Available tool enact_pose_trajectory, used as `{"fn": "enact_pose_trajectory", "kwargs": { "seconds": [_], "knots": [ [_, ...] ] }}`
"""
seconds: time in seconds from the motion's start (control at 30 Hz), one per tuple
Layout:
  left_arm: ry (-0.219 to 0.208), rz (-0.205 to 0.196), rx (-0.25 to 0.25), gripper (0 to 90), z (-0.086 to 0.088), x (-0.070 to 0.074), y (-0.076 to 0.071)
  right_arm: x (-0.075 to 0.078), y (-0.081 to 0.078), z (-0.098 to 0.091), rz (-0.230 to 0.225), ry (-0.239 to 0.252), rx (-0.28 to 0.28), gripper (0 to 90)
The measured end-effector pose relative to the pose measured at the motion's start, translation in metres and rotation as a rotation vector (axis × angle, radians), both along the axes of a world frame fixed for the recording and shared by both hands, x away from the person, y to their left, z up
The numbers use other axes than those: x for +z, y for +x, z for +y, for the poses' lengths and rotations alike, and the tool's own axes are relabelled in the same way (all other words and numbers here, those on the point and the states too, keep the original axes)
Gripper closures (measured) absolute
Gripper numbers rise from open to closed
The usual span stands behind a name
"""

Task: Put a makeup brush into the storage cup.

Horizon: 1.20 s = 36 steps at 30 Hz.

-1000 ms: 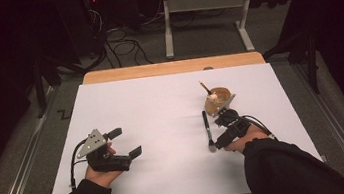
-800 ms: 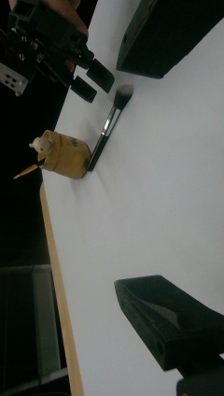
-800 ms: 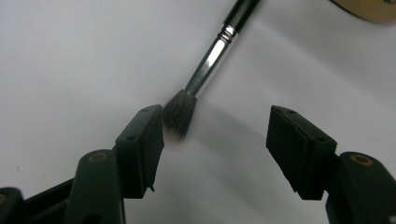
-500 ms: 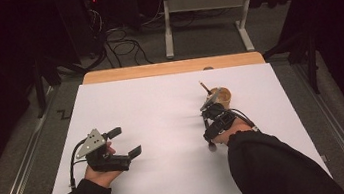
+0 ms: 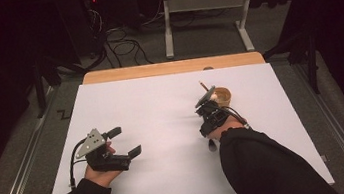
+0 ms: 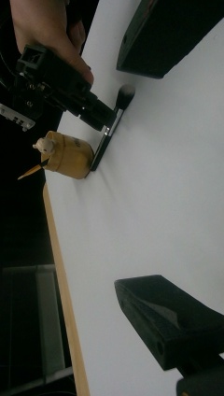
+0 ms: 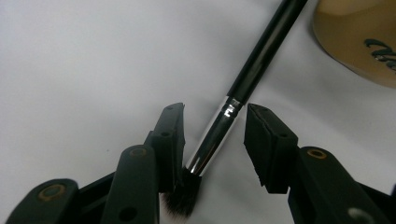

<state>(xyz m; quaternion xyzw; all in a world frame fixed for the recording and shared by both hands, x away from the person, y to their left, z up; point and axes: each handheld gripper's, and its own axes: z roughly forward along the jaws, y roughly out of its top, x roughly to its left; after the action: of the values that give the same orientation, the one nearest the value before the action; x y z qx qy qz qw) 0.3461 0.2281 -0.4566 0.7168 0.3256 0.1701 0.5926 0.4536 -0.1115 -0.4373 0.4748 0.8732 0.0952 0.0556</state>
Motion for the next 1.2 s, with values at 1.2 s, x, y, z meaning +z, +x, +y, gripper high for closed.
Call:
{"fn": "enact_pose_trajectory", "kwargs": {
  "seconds": [1.2],
  "knots": [
    [-0.006,-0.006,0.0,0.2,0.001,0.001,0.0,-0.013,0.003,0.003,0.017,-0.076,0.038,79.4]
  ]
}}
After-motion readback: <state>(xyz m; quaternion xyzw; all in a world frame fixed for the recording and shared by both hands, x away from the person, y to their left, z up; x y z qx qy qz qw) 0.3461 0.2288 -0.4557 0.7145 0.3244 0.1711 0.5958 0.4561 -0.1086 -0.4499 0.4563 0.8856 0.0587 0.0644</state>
